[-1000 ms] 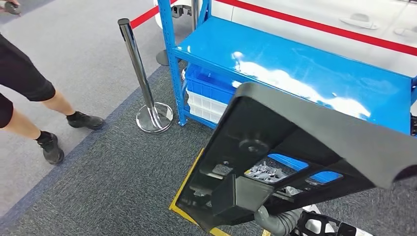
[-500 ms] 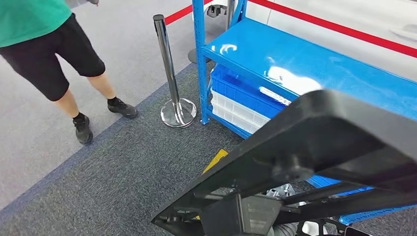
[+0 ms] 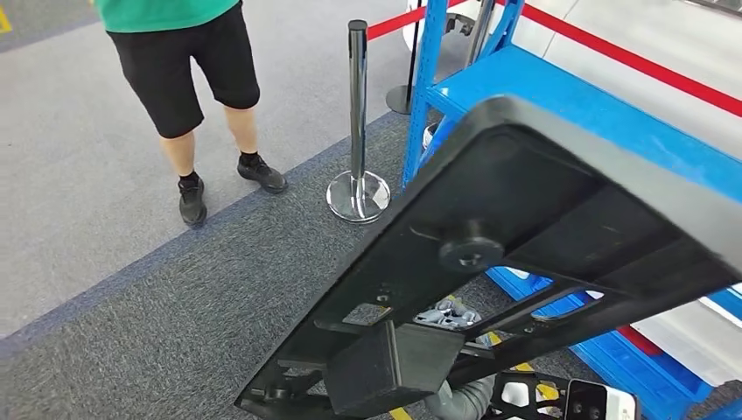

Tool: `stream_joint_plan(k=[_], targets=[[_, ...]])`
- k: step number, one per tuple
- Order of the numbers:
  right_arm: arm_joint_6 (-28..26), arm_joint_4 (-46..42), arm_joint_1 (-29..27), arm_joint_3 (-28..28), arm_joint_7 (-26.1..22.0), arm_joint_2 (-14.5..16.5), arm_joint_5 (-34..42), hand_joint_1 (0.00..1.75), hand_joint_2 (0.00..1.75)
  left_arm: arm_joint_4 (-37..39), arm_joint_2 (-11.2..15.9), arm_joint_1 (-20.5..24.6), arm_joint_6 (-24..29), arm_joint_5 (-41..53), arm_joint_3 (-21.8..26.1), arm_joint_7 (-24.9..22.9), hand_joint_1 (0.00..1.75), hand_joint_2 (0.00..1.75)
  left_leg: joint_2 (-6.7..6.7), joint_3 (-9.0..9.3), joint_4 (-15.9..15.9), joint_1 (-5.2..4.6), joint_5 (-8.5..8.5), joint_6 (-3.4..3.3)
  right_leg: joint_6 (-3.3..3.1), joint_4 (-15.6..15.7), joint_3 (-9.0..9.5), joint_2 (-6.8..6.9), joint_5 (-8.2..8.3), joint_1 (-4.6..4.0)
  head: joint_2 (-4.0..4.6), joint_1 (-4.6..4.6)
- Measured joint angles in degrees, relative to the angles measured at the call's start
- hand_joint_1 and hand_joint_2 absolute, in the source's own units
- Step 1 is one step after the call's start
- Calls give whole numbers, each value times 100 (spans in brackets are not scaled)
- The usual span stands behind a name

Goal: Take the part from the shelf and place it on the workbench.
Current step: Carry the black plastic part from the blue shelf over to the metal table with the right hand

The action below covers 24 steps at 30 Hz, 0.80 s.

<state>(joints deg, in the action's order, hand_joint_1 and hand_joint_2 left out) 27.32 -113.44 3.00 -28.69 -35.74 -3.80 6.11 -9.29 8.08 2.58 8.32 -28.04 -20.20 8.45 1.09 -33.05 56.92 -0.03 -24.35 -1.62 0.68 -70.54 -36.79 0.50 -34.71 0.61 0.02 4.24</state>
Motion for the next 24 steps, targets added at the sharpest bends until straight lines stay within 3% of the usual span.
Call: stream_joint_plan(k=[1, 2, 3, 4, 6, 8, 10, 12, 14, 16, 17, 18, 19, 21, 23, 24], targets=[[-1, 25, -8, -8, 0, 0, -7, 175, 175, 0, -8, 1, -7, -8, 0, 0, 0, 175, 70, -3, 4, -4, 0, -4, -3, -292, -162, -24, -74, 0, 0, 0], [-2, 51, -15, -17, 0, 1, -20, 175, 175, 0, -17, -2, -16, -13, 0, -3, 0, 175, 153, -2, 11, -6, -1, -4, -6, -414, -248, -36, -39, 1, 0, 0], [-3, 74, -20, -28, 0, 2, -41, 175, 175, 0, -30, -7, -23, -18, 0, -7, 0, 175, 236, 3, 19, -5, -5, 1, -13, -274, -205, -50, 120, 5, 0, 0], [-5, 96, -27, -40, 0, 4, -68, 175, 175, 0, -45, -11, -27, -22, 0, -11, 0, 175, 319, 10, 33, -1, -12, 12, -22, 64, -64, -106, 352, 11, 0, 0], [-10, 130, -51, -57, 0, 8, -120, 175, 175, 0, -76, -10, -18, -26, 0, -24, 0, 175, 473, -10, 88, 1, -38, 52, -36, 810, 245, -352, 704, 38, 0, 0], [-14, 161, -87, -64, 0, 14, -145, 175, 175, 0, -96, -10, 8, -25, 0, -45, 0, 175, 595, -66, 131, 13, -54, 116, -51, 1113, 359, -486, 770, 40, 0, 0], [-25, 191, -105, -69, 0, 27, -153, 175, 175, 1, -104, -41, 51, -6, 0, -69, 0, 175, 679, -103, 135, 43, -54, 193, -105, 1149, 377, -378, 776, 19, 0, 0], [-63, 211, -116, -72, 0, 54, -168, 175, 175, 2, -119, -52, 95, 39, -2, -78, 0, 175, 443, -181, 294, 40, -145, 254, -181, 1199, 417, -242, 788, 17, 0, 0], [-117, 220, -155, -72, 0, 78, -192, 175, 175, 2, -137, -22, 106, 86, -5, -78, 0, 175, 79, -458, 870, 37, -438, 301, -233, 1224, 451, -80, 776, 1, 0, 2], [-156, 226, -195, -71, 0, 83, -213, 175, 175, 2, -155, -3, 77, 134, -19, -96, 0, 175, -38, -821, 1587, 62, -723, 333, -254, 1221, 462, 92, 751, -27, 0, 2], [-168, 230, -205, -70, 0, 83, -219, 175, 175, 2, -166, -4, 57, 156, -34, -107, 0, 175, -52, -905, 1750, 71, -742, 339, -257, 1219, 469, 172, 737, -37, 0, 2], [-176, 232, -206, -69, 0, 83, -222, 175, 175, 2, -175, -9, 41, 177, -54, -119, 0, 175, -67, -868, 1677, 74, -650, 336, -256, 1217, 479, 244, 722, -45, 0, 1], [-181, 233, -204, -69, 0, 84, -222, 175, 175, 2, -180, -16, 29, 189, -76, -126, 0, 175, -97, -713, 1384, 72, -473, 324, -249, 1216, 498, 310, 706, -51, 0, 2], [-190, 234, -197, -68, 0, 85, -222, 175, 175, 2, -184, -12, 7, 201, -115, -139, 0, 175, -324, -293, 585, 23, -155, 257, -225, 1217, 547, 435, 667, -70, 0, 1], [-203, 235, -186, -69, 0, 85, -224, 175, 175, 2, -183, 3, -14, 202, -137, -151, 0, 175, -502, -88, 168, -50, -66, 165, -178, 1220, 576, 546, 639, -85, 0, 1], [-208, 237, -176, -70, 0, 86, -225, 175, 175, 2, -181, 6, -19, 195, -140, -156, 0, 175, -495, -92, 145, -80, -82, 126, -150, 1227, 585, 601, 632, -88, 0, 1]])
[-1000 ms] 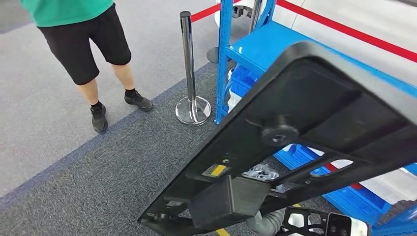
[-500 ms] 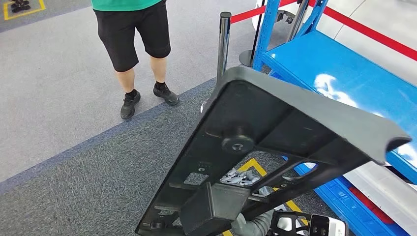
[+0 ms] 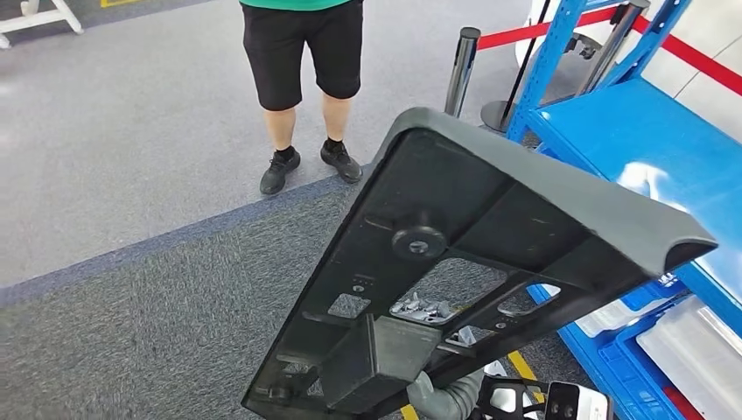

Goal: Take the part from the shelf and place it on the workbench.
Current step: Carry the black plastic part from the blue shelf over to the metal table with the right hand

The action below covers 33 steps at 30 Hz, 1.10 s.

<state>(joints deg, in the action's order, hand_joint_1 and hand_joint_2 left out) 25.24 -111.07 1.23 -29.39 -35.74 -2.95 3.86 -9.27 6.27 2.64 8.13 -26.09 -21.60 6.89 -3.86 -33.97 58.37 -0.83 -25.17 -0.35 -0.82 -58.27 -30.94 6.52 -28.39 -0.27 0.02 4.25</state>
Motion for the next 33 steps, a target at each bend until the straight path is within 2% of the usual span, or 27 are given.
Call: stream_joint_plan(k=[1, 2, 3, 4, 6, 7, 8, 9, 10, 11, 12, 13, 15, 17, 18, 19, 21, 22, 23, 24, 25, 26, 28, 29, 30, 32, 33], targets=[[-1, 2, 17, -2, 0, 1, -1, 175, 175, 0, 2, -2, 1, -10, -1, -2, 0, 175, 72, 2, -25, -4, 12, -29, 31, 9, 17, 56, -9, 3, 0, 1], [1, 5, 41, -4, 0, 2, 2, 175, 175, 0, 1, -8, 5, -21, -2, -2, 0, 175, 140, 23, -62, 8, 27, -56, 63, -4, 38, 46, -33, 13, 0, -1], [6, 8, 67, -8, 0, 3, 13, 175, 175, 0, 1, -8, 11, -34, -2, -2, 0, 175, 203, 55, -103, 27, 45, -87, 88, -79, 27, -52, -97, 23, 0, 0], [14, 9, 89, -13, 0, 4, 30, 175, 175, 0, -2, -3, 17, -44, -2, -1, 0, 175, 266, 92, -142, 46, 62, -117, 107, -277, -45, -209, -222, 35, 0, -1], [37, 23, 106, -20, 0, 3, 65, 175, 175, 0, -7, 20, 32, -58, -2, 1, 0, 175, 394, 114, -166, 63, 74, -155, 124, -991, -389, -538, -580, 57, 0, -2], [48, 35, 107, -21, 0, 1, 75, 175, 175, 0, -9, 28, 38, -64, -2, 2, 0, 175, 468, 111, -162, 61, 72, -161, 130, -1368, -590, -606, -719, 62, 0, -3], [56, 50, 107, -22, 0, -1, 80, 175, 175, 0, -11, 33, 42, -68, -2, 3, 0, 175, 548, 111, -153, 62, 70, -161, 138, -1598, -726, -628, -757, 66, 0, -3], [66, 61, 109, -23, 0, -1, 84, 175, 175, 0, -13, 32, 44, -70, -2, 3, 0, 175, 635, 113, -139, 65, 65, -153, 146, -1618, -766, -637, -673, 72, 0, -3], [72, 68, 114, -23, 0, -1, 87, 175, 175, 0, -14, 30, 44, -71, -2, 3, 0, 175, 724, 118, -117, 71, 54, -139, 151, -1393, -686, -656, -474, 84, 0, -3], [78, 72, 122, -24, 0, -1, 90, 175, 175, 0, -16, 28, 44, -72, -2, 3, 0, 175, 812, 120, -82, 80, 36, -118, 156, -1005, -529, -716, -225, 103, 0, -3], [82, 77, 134, -25, 0, -1, 94, 175, 175, 0, -19, 27, 45, -76, -2, 5, 0, 175, 892, 102, -41, 85, 13, -91, 162, -626, -370, -864, -50, 127, 0, -3], [85, 79, 144, -26, 0, -1, 104, 175, 175, 0, -22, 35, 46, -82, -2, 8, 0, 175, 964, 70, 7, 89, -6, -62, 165, -332, -254, -1010, 62, 151, 0, -2], [85, 86, 154, -31, 0, -1, 129, 175, 175, 0, -25, 38, 57, -95, -2, 14, 0, 175, 1086, -11, 56, 110, -12, 10, 145, -153, -205, -1182, 63, 153, 0, 1], [77, 87, 159, -35, 0, -1, 152, 175, 175, 0, -26, 12, 74, -105, -2, 17, 0, 175, 1165, -54, 56, 143, 2, 86, 80, -117, -198, -1058, 81, 136, 0, 2], [74, 87, 163, -37, 0, -1, 160, 175, 175, 0, -30, -1, 79, -114, -2, 17, 0, 175, 1077, -79, 102, 139, -26, 117, 40, -93, -176, -986, 87, 138, 0, 2], [73, 86, 167, -38, 0, -1, 168, 175, 175, 0, -33, -2, 84, -123, -2, 15, 0, 175, 922, -152, 255, 132, -113, 143, 4, -66, -151, -897, 90, 140, 0, 2], [75, 85, 168, -40, 0, -1, 180, 175, 175, 0, -42, 16, 85, -139, -2, 0, 0, 175, 568, -457, 890, 124, -428, 180, -48, -41, -121, -721, 76, 121, 0, 3], [78, 84, 167, -40, 1, -1, 184, 175, 175, 0, -44, 24, 84, -143, -2, -11, 0, 175, 491, -657, 1282, 135, -588, 194, -61, -41, -117, -628, 65, 106, 0, 3], [79, 85, 167, -40, 1, -1, 187, 175, 175, 0, -49, 26, 82, -144, -2, -22, 0, 175, 463, -805, 1563, 145, -670, 202, -67, -42, -113, -541, 54, 95, 0, 3], [80, 85, 168, -40, 2, -1, 192, 175, 175, 0, -54, 23, 81, -145, -2, -31, 0, 175, 448, -862, 1664, 152, -656, 204, -67, -43, -107, -457, 42, 88, 0, 4], [81, 85, 169, -40, 3, -1, 199, 175, 175, 0, -59, 19, 80, -145, -2, -36, 0, 175, 430, -787, 1517, 153, -531, 199, -63, -43, -94, -383, 29, 83, 0, 4], [81, 85, 171, -40, 4, 0, 207, 175, 175, 0, -61, 13, 79, -145, -2, -39, 0, 175, 383, -600, 1161, 149, -336, 182, -54, -43, -73, -314, 12, 80, 0, 4], [82, 84, 177, -39, 4, 1, 222, 175, 175, 0, -61, 13, 79, -146, -2, -43, 0, 175, 175, -180, 365, 102, -58, 109, -20, -42, -25, -193, -24, 66, 0, 3], [84, 84, 180, -39, 4, 1, 228, 175, 175, 0, -61, 18, 79, -147, -2, -44, 0, 175, 99, -61, 134, 71, -7, 63, 7, -41, -10, -142, -40, 58, 0, 3], [87, 85, 182, -38, 4, 1, 231, 175, 175, 0, -60, 22, 79, -148, -2, -45, 0, 175, 72, -23, 47, 41, -17, 21, 37, -37, 1, -93, -52, 53, 0, 3], [96, 86, 188, -38, 4, 0, 235, 175, 175, 0, -59, 12, 79, -148, -2, -46, 0, 175, 185, -15, 6, 39, 0, -45, 103, -24, 35, -28, -74, 57, 0, 4], [99, 90, 192, -39, 4, -1, 238, 175, 175, 0, -61, 5, 79, -150, -2, -46, 0, 175, 243, 13, -35, 53, 15, -74, 132, -53, 48, -98, -107, 65, 0, 4]])
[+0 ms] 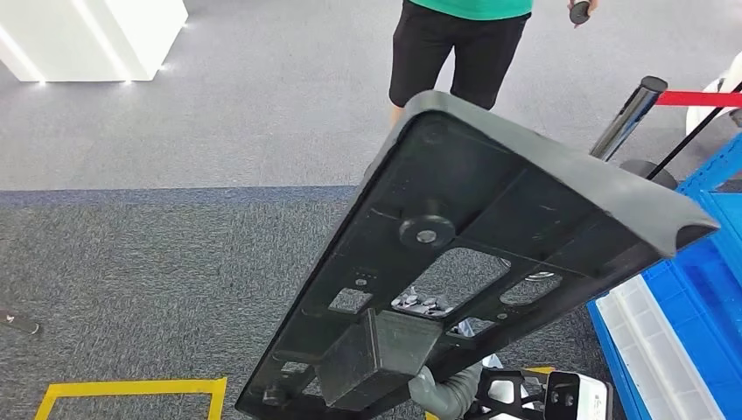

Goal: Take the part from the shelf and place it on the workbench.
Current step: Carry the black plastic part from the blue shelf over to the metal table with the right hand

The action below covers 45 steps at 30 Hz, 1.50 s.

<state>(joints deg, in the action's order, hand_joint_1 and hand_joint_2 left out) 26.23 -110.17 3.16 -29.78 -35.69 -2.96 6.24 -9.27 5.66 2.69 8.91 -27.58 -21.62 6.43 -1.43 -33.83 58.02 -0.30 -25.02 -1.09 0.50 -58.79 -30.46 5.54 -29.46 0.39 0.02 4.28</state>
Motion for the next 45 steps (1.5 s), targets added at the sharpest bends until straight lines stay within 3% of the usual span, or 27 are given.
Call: stream_joint_plan(k=[1, 3, 5, 6, 7, 8, 10, 12, 14, 15, 17, 19, 21, 22, 23, 25, 27, 28, 30, 32, 34, 35, 37, 39, 41, 43, 45], targets=[[3, 4, 5, -1, 0, -1, 5, 175, 175, 0, -2, -4, 0, -2, 0, -1, 0, 175, 47, 31, -40, 18, 17, -31, 21, -112, -34, -125, -78, 9, 0, -1], [3, 23, 1, -2, 0, -9, 12, 175, 175, 0, -9, 12, -1, -7, 0, -3, 0, 175, 143, 71, -75, 33, 29, -73, 40, -689, -312, -427, -375, 26, 0, -1], [1, 58, -17, -1, -1, -21, 10, 175, 175, 0, -17, 27, -1, -9, 0, 4, 0, 175, 273, 71, -65, 29, 22, -87, 50, -1411, -727, -522, -620, 31, 0, 0], [-2, 74, -27, -1, -2, -27, 6, 175, 175, 0, -21, 28, -2, -8, 0, 11, 0, 175, 350, 74, -56, 29, 15, -86, 56, -1555, -841, -530, -591, 34, 0, 0], [-4, 86, -34, -1, -2, -32, 1, 175, 175, 0, -25, 27, -4, -7, 0, 19, 0, 175, 431, 78, -40, 32, 7, -79, 59, -1481, -850, -539, -450, 38, 0, 0], [-7, 92, -40, 1, -3, -36, -8, 175, 175, 0, -29, 26, -8, -4, 0, 25, 0, 175, 510, 84, -18, 36, -7, -67, 57, -1190, -751, -571, -224, 45, 0, 0], [-8, 93, -58, 4, -4, -39, -48, 175, 175, 0, -37, 27, -15, 4, 0, 36, 0, 175, 657, 72, 48, 40, -46, -25, 47, -443, -454, -781, 144, 70, 0, 0], [2, 92, -92, 10, -4, -40, -106, 175, 175, 0, -40, 25, -9, 6, 0, 47, 0, 175, 778, 28, 87, 45, -64, 38, 19, -93, -316, -924, 236, 74, 0, -1], [29, 91, -111, 16, -4, -38, -145, 175, 175, 0, -38, -2, 1, 0, 0, 54, 0, 175, 865, -11, 74, 66, -59, 112, -44, -69, -307, -846, 237, 57, 0, -1], [44, 91, -108, 17, -4, -35, -156, 175, 175, 0, -38, -17, 3, -3, 0, 55, 0, 175, 813, -20, 92, 73, -73, 142, -83, -45, -291, -790, 245, 56, 0, 0], [73, 90, -101, 21, -4, -21, -168, 175, 175, 0, -36, -15, 5, -6, 0, 57, 0, 175, 531, -151, 388, 69, -259, 194, -155, 7, -253, -651, 253, 68, 0, 0], [86, 89, -106, 25, -4, -13, -173, 175, 175, 0, -38, 12, 5, -7, 0, 61, 0, 175, 271, -503, 1099, 76, -616, 240, -195, 21, -237, -495, 237, 54, 0, 0], [89, 90, -111, 28, -4, -13, -174, 175, 175, 0, -40, 16, 4, -8, 0, 63, 0, 175, 219, -792, 1653, 100, -788, 273, -203, 19, -233, -337, 217, 39, 0, 0], [89, 91, -111, 29, -4, -13, -174, 175, 175, 0, -41, 9, 3, -7, 0, 63, 0, 175, 202, -787, 1637, 106, -716, 279, -200, 18, -224, -264, 205, 35, 0, 0], [89, 91, -111, 31, -4, -13, -174, 175, 175, 0, -42, -2, 1, -7, 0, 65, 0, 175, 169, -661, 1391, 108, -551, 276, -192, 18, -207, -196, 191, 32, 0, 0], [89, 91, -111, 35, -3, -13, -174, 175, 175, 0, -41, -8, -10, -4, 0, 75, 0, 175, -88, -227, 562, 70, -193, 221, -156, 17, -155, -70, 152, 15, 0, 0], [85, 91, -111, 42, -2, -13, -174, 175, 175, 0, -41, -1, -32, 1, 0, 90, 0, 175, -285, 10, 84, 14, -64, 130, -98, 17, -119, 40, 117, -6, 0, 0], [81, 91, -111, 45, -2, -13, -176, 175, 175, 0, -40, 1, -42, 3, -1, 92, 0, 175, -268, 3, 60, -10, -83, 92, -69, 22, -106, 94, 106, -11, 0, 0], [74, 87, -106, 49, -2, -13, -185, 175, 175, 0, -41, -13, -63, 4, -1, 95, 0, 175, -127, 19, 12, 2, -63, 33, -5, 27, -56, 150, 78, 0, 0, 0], [75, 79, -92, 54, -2, -14, -205, 175, 175, 0, -44, -9, -79, 1, -2, 96, 0, 175, 9, 86, -60, 41, -32, -33, 46, -215, -120, -88, -99, 19, 0, 0], [73, 82, -86, 54, -2, -17, -248, 175, 175, 0, -47, 16, -95, -5, -2, 97, 0, 175, 138, 116, -83, 58, -25, -81, 61, -889, -446, -422, -457, 35, 0, -1], [69, 86, -86, 54, -2, -21, -272, 175, 175, 0, -48, 25, -100, -8, -2, 98, 0, 175, 211, 113, -80, 55, -30, -90, 65, -1265, -645, -496, -608, 37, 0, -2], [60, 93, -79, 51, -1, -26, -306, 175, 175, 0, -50, 31, -105, -9, -2, 98, 0, 175, 382, 116, -62, 54, -41, -85, 71, -1543, -832, -531, -590, 40, 0, -2], [40, 92, -35, 47, 3, -28, -323, 175, 175, 0, -51, 29, -109, -7, -2, 98, 0, 175, 561, 131, -12, 63, -71, -53, 65, -967, -608, -612, -152, 57, 0, -2], [13, 95, 28, 33, 10, -28, -333, 175, 175, 0, -52, 40, -115, -2, -2, 97, 0, 175, 711, 105, 59, 66, -111, -1, 50, -293, -322, -876, 141, 88, 0, -2], [-1, 104, 66, 4, 17, -30, -327, 175, 175, 0, -51, 48, -114, 1, -2, 94, 0, 175, 833, 44, 90, 81, -117, 68, 18, -98, -251, -1020, 144, 86, 0, -2], [4, 128, 105, -32, 19, -31, -300, 175, 175, 0, -55, 19, -100, -17, -2, 91, 0, 175, 919, 10, 81, 106, -109, 143, -46, -59, -237, -909, 157, 78, 0, -2]])
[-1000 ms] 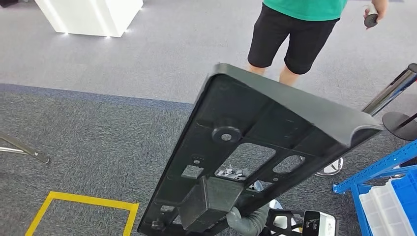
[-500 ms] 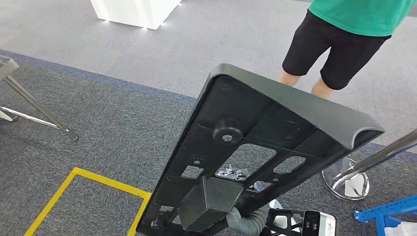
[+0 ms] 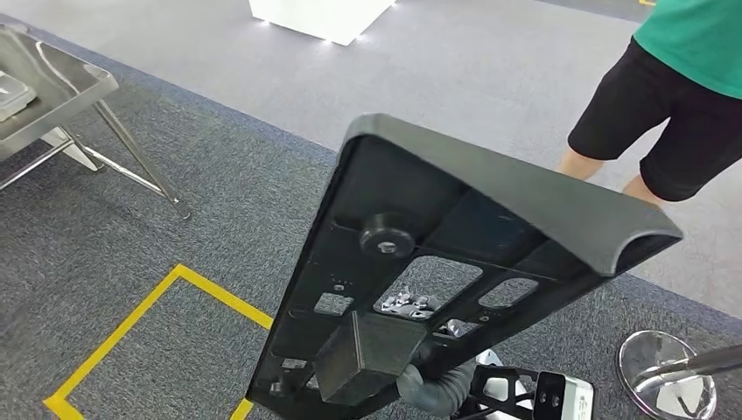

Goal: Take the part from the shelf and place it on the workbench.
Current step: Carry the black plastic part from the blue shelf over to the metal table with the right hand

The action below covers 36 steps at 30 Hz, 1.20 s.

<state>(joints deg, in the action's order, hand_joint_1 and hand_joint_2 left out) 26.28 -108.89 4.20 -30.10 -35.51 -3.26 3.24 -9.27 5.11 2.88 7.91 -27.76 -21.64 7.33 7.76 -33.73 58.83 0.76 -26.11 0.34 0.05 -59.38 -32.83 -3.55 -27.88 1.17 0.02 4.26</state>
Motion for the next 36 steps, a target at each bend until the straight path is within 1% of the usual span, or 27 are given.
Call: stream_joint_plan(k=[1, 2, 4, 6, 7, 8, 10, 11, 13, 15, 16, 17, 18, 19, 20, 21, 22, 23, 24, 26, 27, 28, 30, 31, 33, 35, 36], targets=[[4, 19, 24, -18, -1, 0, 18, 175, 175, 0, -7, -15, 10, -16, 0, -1, 0, 175, -70, -17, 36, -5, -24, 32, -38, 25, 24, 67, 2, 6, 0, 1], [10, 36, 42, -36, -3, 1, 34, 175, 175, 0, -14, -15, 19, -30, 0, -1, 0, 175, -211, -80, 170, -13, -98, 59, -73, 51, 51, 145, 2, 14, 0, 1], [18, 71, 57, -58, -5, -2, 53, 175, 175, 0, -24, 9, 33, -46, 0, -1, 0, 175, -563, -381, 776, -22, -382, 102, -125, 76, 92, 316, -18, 0, 0, 2], [22, 107, 61, -73, -6, -7, 70, 175, 175, 0, -28, 17, 37, -51, 0, 1, 0, 175, -698, -759, 1456, -7, -608, 130, -150, 74, 108, 488, -46, -28, 0, 2], [12, 126, 67, -82, -7, -9, 85, 175, 175, 0, -31, 9, 37, -50, 0, 5, 0, 175, -720, -835, 1561, -4, -577, 135, -153, 73, 120, 567, -62, -38, 0, 2], [-8, 142, 77, -93, -7, -11, 104, 175, 175, 0, -33, -2, 37, -48, 0, 15, 0, 175, -740, -791, 1435, -3, -438, 130, -150, 73, 142, 640, -81, -44, 0, 2], [-70, 162, 101, -108, -8, -17, 145, 175, 175, 0, -33, -23, 31, -40, 0, 49, 0, 175, -891, -435, 698, -25, -37, 82, -129, 77, 211, 770, -129, -52, 0, 2], [-98, 167, 111, -112, -9, -24, 164, 175, 175, 0, -31, -27, 24, -38, 0, 71, 0, 175, -1002, -255, 344, -63, 84, 38, -107, 77, 243, 826, -155, -65, 0, 2], [-127, 178, 125, -115, -11, -39, 194, 175, 175, 0, -28, -30, 9, -38, 0, 111, 0, 175, -1122, -104, 24, -129, 119, -55, -50, 88, 280, 934, -187, -88, 0, 2], [-128, 193, 147, -116, -15, -55, 210, 175, 175, 0, -29, -51, 3, -39, 0, 138, 0, 175, -1016, -100, -13, -133, 117, -126, 12, 112, 312, 1037, -208, -105, 0, 2], [-127, 201, 162, -118, -16, -63, 214, 175, 175, -1, -31, -65, 2, -39, 0, 144, 0, 175, -954, -79, -49, -116, 128, -153, 43, 94, 328, 992, -237, -101, 0, 2], [-126, 205, 176, -120, -16, -70, 220, 175, 175, -1, -33, -72, 2, -39, 0, 149, 0, 175, -899, -55, -86, -95, 144, -185, 67, -5, 301, 878, -312, -95, 0, 2], [-125, 210, 184, -122, -16, -81, 224, 175, 175, -1, -36, -70, 2, -39, 0, 151, 0, 175, -847, -32, -119, -72, 160, -213, 88, -218, 208, 721, -438, -88, 0, 1], [-125, 220, 184, -124, -16, -96, 228, 175, 175, -2, -38, -64, 2, -39, 0, 153, 0, 175, -790, -27, -130, -68, 168, -231, 99, -550, 45, 547, -599, -74, 0, 1], [-125, 233, 181, -125, -16, -115, 231, 175, 175, -2, -38, -58, 2, -39, 0, 154, 0, 175, -727, -30, -128, -65, 170, -246, 106, -947, -174, 448, -764, -67, 0, 1], [-125, 251, 176, -125, -16, -135, 230, 175, 175, -2, -39, -54, 2, -39, 0, 155, 0, 175, -651, -33, -124, -66, 169, -251, 114, -1286, -377, 404, -861, -63, 0, 0], [-125, 268, 172, -125, -16, -151, 229, 175, 175, -1, -39, -53, 2, -39, 0, 155, 0, 175, -571, -33, -119, -66, 168, -251, 120, -1468, -511, 387, -854, -57, 0, 0], [-125, 282, 173, -125, -16, -163, 229, 175, 175, -1, -39, -56, 2, -39, 0, 156, 0, 175, -490, -31, -109, -65, 164, -248, 121, -1427, -539, 376, -730, -50, 0, 0], [-125, 290, 174, -125, -16, -171, 229, 175, 175, 0, -39, -59, 2, -40, 0, 155, 0, 175, -409, -28, -94, -64, 159, -240, 116, -1158, -454, 349, -511, -42, 0, 0], [-124, 300, 188, -126, -17, -177, 245, 175, 175, 0, -43, -59, 5, -45, 0, 155, 0, 175, -263, -43, -48, -65, 139, -204, 93, -400, -160, 156, -99, -23, 0, 1], [-123, 310, 205, -129, -17, -178, 265, 175, 175, 0, -46, -56, 10, -55, 0, 155, 0, 175, -200, -61, -27, -68, 131, -176, 78, -138, -60, 72, 5, -18, 0, 1], [-122, 325, 229, -135, -18, -179, 288, 175, 175, 0, -49, -57, 17, -66, 0, 155, 0, 175, -148, -82, -16, -69, 128, -142, 58, -10, -15, 18, 35, -23, 0, 1], [-124, 359, 293, -150, -18, -178, 326, 175, 175, 0, -50, -77, 28, -82, 0, 155, 0, 175, -51, -117, -25, -60, 137, -67, 2, 27, -8, 91, 36, -29, 0, 2], [-125, 373, 329, -159, -17, -177, 334, 175, 175, 0, -51, -95, 31, -84, 0, 153, 0, 175, -70, -128, -8, -56, 128, -34, -34, 49, 7, 149, 48, -26, 0, 1], [-130, 392, 383, -178, -17, -173, 356, 175, 175, 0, -57, -95, 36, -91, 0, 139, 0, 175, -308, -253, 269, -58, -45, 26, -104, 100, 44, 285, 63, -5, 0, 2], [-150, 415, 410, -204, -15, -173, 400, 175, 175, 0, -61, -64, 51, -103, 0, 95, 0, 175, -604, -575, 953, -42, -401, 80, -142, 115, 66, 435, 49, -13, 0, 2], [-169, 432, 422, -223, -13, -174, 427, 175, 175, 0, -61, -55, 62, -109, 0, 62, 0, 175, -664, -749, 1306, -24, -543, 104, -147, 113, 71, 512, 39, -18, 0, 2]])
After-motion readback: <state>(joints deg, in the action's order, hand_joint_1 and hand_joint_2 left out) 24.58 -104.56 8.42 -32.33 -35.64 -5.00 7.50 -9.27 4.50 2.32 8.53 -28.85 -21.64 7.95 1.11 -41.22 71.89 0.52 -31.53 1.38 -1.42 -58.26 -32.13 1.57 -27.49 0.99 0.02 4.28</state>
